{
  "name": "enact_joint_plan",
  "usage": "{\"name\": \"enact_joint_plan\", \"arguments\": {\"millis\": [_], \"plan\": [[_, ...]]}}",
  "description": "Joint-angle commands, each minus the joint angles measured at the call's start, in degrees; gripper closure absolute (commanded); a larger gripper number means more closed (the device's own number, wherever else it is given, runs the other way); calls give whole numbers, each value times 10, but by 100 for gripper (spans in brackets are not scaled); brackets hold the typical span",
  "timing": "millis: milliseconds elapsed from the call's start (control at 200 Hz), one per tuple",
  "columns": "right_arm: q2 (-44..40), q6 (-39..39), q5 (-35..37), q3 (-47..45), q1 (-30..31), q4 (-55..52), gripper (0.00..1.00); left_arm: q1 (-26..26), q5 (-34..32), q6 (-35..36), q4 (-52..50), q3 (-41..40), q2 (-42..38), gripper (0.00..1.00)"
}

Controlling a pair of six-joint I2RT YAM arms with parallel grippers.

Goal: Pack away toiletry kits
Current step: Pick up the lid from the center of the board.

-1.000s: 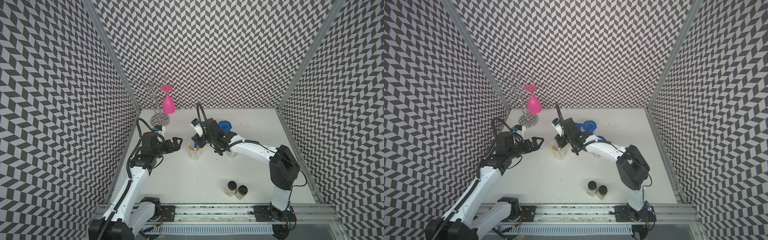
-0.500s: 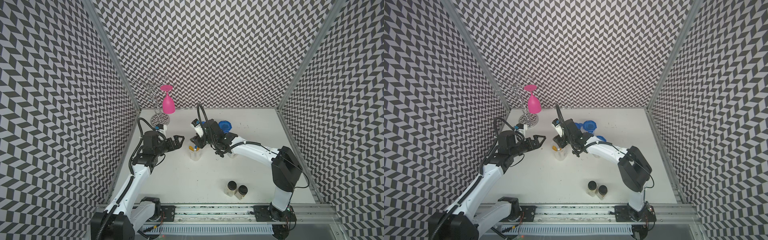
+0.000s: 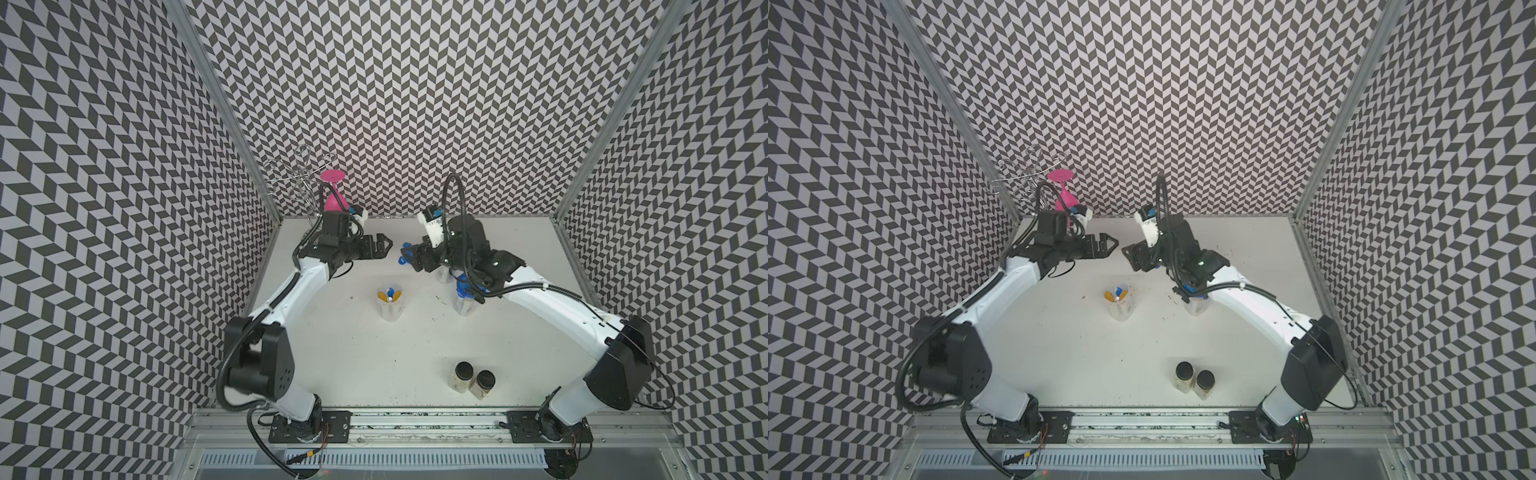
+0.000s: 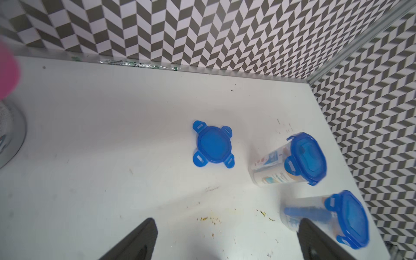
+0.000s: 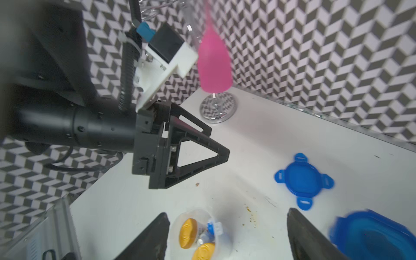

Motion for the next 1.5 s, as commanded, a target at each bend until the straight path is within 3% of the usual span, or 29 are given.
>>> {"name": "enact_joint_plan", "arguments": {"millis": [0, 195, 295, 736, 1067, 1497], "plan": [[-55, 39, 11, -27, -44, -42, 15, -23, -32, 69, -66, 93, 105, 0], [-73, 36, 19, -33, -67, -55, 14, -45, -76, 165, -136, 267, 280, 3], [-71, 33, 19, -32, -70, -54, 14, -45, -102, 208, -160, 309, 331, 9], [-88, 30, -34, -57, -132, -63, 14, -33, -111, 323, -51, 233, 354, 7], [-109, 31, -33, -58, -168, -67, 14, -37, -78, 342, 5, 199, 370, 4], [-109, 40, -40, -58, -188, -65, 15, -58, -81, 347, -11, 235, 397, 8]]}}
